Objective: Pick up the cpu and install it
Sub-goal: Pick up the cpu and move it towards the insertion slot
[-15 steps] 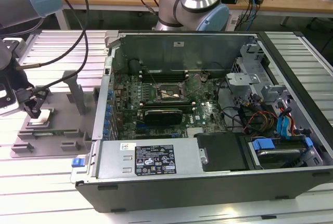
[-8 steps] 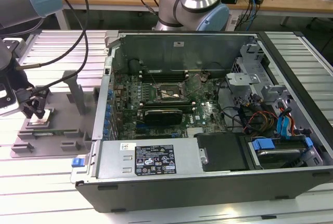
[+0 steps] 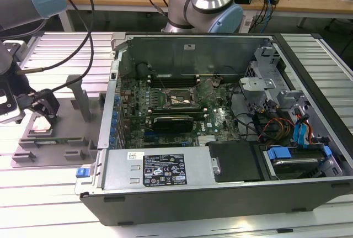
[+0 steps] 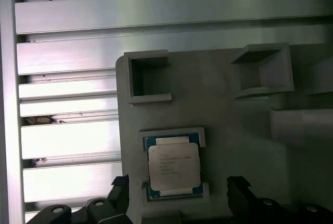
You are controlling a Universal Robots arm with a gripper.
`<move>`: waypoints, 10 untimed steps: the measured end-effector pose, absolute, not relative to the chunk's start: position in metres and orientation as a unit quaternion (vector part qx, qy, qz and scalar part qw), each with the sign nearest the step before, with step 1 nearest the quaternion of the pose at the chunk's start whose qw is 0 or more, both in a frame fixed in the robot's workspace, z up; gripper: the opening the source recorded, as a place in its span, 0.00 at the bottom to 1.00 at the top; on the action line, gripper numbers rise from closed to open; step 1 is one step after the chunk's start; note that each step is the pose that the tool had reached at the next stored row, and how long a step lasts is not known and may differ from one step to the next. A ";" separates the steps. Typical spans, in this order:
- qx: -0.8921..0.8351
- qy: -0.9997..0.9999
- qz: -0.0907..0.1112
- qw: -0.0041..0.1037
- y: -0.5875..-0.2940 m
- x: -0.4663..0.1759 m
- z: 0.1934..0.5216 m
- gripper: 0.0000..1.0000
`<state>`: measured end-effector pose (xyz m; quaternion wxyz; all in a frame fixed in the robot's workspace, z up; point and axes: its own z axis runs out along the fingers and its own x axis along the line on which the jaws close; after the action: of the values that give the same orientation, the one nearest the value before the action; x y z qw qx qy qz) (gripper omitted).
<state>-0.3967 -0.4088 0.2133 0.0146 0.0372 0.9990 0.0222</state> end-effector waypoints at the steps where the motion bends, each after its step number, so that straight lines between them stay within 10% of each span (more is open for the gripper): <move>1: 0.037 0.999 0.022 0.015 -0.409 -0.397 0.213 0.84; 10: 0.037 0.999 0.027 0.015 -0.408 -0.397 0.192 0.84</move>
<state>-0.3966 -0.4084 0.1917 0.0146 0.0373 0.9988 0.0270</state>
